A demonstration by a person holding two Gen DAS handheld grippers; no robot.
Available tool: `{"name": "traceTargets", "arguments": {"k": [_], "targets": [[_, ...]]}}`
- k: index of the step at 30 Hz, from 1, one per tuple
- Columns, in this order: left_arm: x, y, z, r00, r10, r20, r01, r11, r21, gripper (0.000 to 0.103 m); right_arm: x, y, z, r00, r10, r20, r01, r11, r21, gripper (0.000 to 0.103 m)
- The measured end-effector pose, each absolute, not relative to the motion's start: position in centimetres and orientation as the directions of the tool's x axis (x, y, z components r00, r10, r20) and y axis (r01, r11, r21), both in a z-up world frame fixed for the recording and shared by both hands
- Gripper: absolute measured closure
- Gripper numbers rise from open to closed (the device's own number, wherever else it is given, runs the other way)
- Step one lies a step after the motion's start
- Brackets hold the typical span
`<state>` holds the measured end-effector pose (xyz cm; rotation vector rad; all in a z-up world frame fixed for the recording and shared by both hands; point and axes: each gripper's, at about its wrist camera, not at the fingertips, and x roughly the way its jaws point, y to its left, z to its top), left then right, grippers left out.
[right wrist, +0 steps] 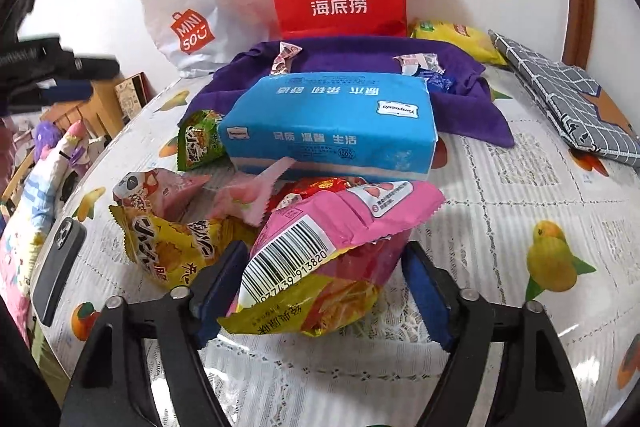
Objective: Organize snacks
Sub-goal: 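Grasp the pink-and-yellow chip bag with the right tool while the left tool grasps the panda packet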
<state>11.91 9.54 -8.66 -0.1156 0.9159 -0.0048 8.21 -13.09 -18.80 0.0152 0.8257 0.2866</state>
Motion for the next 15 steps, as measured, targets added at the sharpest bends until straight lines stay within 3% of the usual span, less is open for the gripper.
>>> {"name": "traceTargets", "arguments": {"k": [9,15], "targets": [[12.1,8.2,-13.7,0.514,-0.095,-0.852,-0.007,0.993,-0.115,0.034,7.5,-15.6,-17.6,0.666,0.236,-0.707,-0.225,0.968,0.112,0.037],[12.1,6.1,-16.8,0.45,-0.097,-0.888,0.029,0.995,-0.094,0.034,7.5,-18.3,-17.3,0.714,0.131,-0.688,-0.149,0.988,0.033,0.037]]}}
